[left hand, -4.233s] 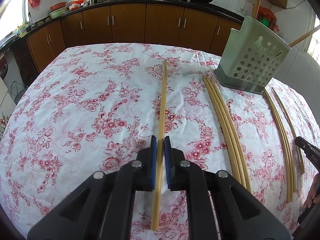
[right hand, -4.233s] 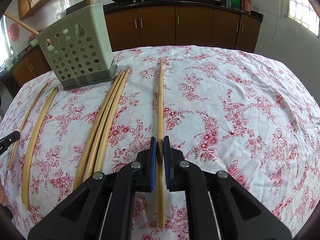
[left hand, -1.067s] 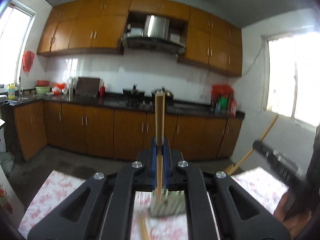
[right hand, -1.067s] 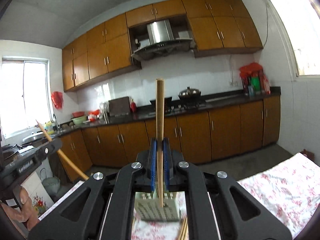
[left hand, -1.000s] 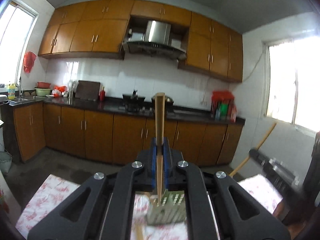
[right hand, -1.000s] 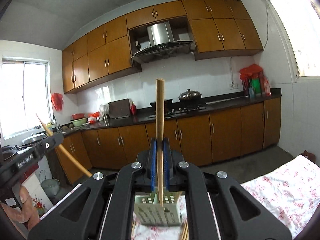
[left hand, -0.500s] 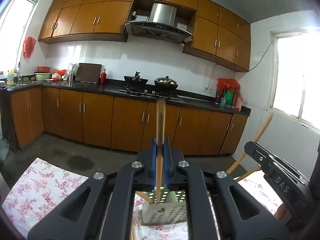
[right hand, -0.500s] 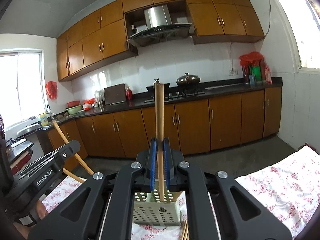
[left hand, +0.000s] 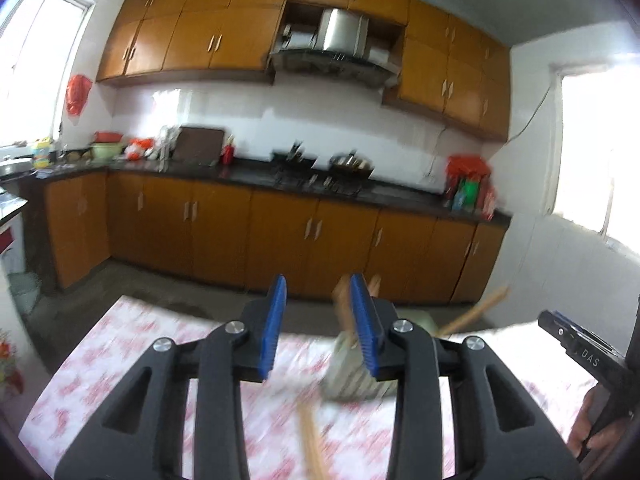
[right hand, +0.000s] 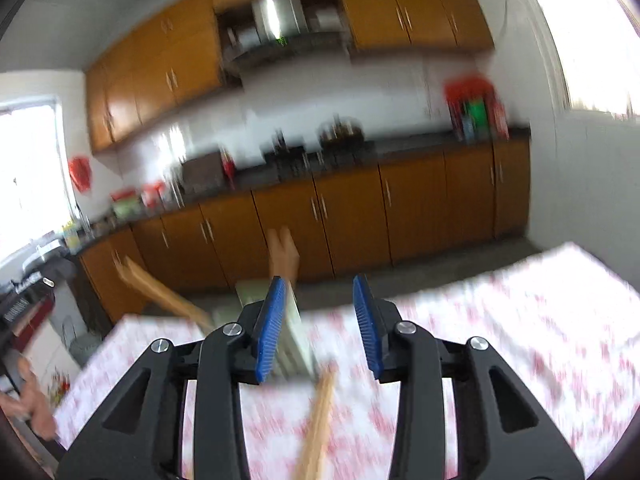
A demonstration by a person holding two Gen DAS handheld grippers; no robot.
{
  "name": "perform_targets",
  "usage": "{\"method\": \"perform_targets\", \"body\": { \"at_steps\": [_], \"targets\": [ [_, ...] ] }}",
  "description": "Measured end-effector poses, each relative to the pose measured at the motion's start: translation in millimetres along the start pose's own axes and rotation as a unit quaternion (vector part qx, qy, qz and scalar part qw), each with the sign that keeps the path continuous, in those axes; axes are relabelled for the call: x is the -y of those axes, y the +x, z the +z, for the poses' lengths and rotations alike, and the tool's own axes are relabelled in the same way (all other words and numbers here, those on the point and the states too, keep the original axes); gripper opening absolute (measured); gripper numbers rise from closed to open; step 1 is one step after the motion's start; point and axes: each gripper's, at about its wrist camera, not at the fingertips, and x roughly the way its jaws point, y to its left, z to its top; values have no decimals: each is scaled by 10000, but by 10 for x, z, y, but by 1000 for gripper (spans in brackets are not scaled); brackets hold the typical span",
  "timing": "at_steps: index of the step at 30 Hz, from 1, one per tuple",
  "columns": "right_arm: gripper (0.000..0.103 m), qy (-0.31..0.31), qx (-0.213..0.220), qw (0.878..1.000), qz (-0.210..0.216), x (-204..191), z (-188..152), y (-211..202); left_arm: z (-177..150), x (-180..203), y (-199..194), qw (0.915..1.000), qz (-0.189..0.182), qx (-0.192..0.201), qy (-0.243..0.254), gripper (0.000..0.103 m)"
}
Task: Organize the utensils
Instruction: 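Open both grippers to release the chopsticks and return over the table, then grasp a third bamboo chopstick with the left gripper while the right gripper grasps one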
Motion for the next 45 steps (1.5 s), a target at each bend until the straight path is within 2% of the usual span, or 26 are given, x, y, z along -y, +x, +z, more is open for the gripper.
{"method": "perform_targets", "body": {
  "at_steps": [1, 3, 6, 8, 11, 14, 16, 17, 21, 27, 30, 36, 39, 41, 45],
  "targets": [
    [36, 31, -350, 9994, -12, 47, -142, 89, -145, -61, 18, 9997, 106, -211, 56, 35],
    [22, 71, -1223, 9925, -12, 128, -535, 339, -434, -175, 101, 9973, 268, -671, 112, 35],
    [18, 95, -2053, 9786, 100, 121, -991, 562, -878, -347, 269, 9884, 291, -1490, -31, 34],
    [18, 86, -2323, 9725, 162, 57, -1172, 644, -1130, -416, 340, 9813, 240, -1904, -131, 31],
    [18, 4, -2519, 9676, 183, -49, -1296, 723, -1411, -455, 401, 9735, 137, -2272, -247, 31],
    [18, -124, -2641, 9643, 140, -119, -1379, 804, -1596, -435, 440, 9668, 48, -2539, -288, 30],
    [14, -229, -2683, 9630, 63, -126, -1446, 839, -1674, -336, 473, 9640, -16, -2645, -255, 29],
    [9, -302, -2633, 9642, -46, -121, -1460, 841, -1712, -310, 484, 9625, -57, -2704, -219, 28],
    [8, -242, -2508, 9665, -486, 99, -1427, 810, -1769, -187, 551, 9579, -183, -2862, -123, 24],
    [8, -180, -2475, 9672, -535, 222, -1423, 770, -1889, -68, 609, 9526, -314, -3026, 55, 20],
    [8, -225, -2457, 9675, -545, 226, -1424, 767, -1886, -24, 610, 9525, -346, -3021, 156, 20],
    [9, -413, -2462, 9669, -528, 153, -1449, 750, -1926, 84, 654, 9518, -182, -3030, 446, 17],
    [9, -480, -2444, 9674, -468, 110, -1463, 738, -1926, 87, 690, 9527, -39, -2995, 517, 10],
    [9, -637, -2414, 9671, -485, 78, -1464, 750, -1900, 14, 734, 9532, 46, -2990, 449, 9],
    [8, -630, -2286, 9684, -767, 199, -1413, 805, -1815, -327, 839, 9539, 504, -2952, 221, 9]
  ]
}}
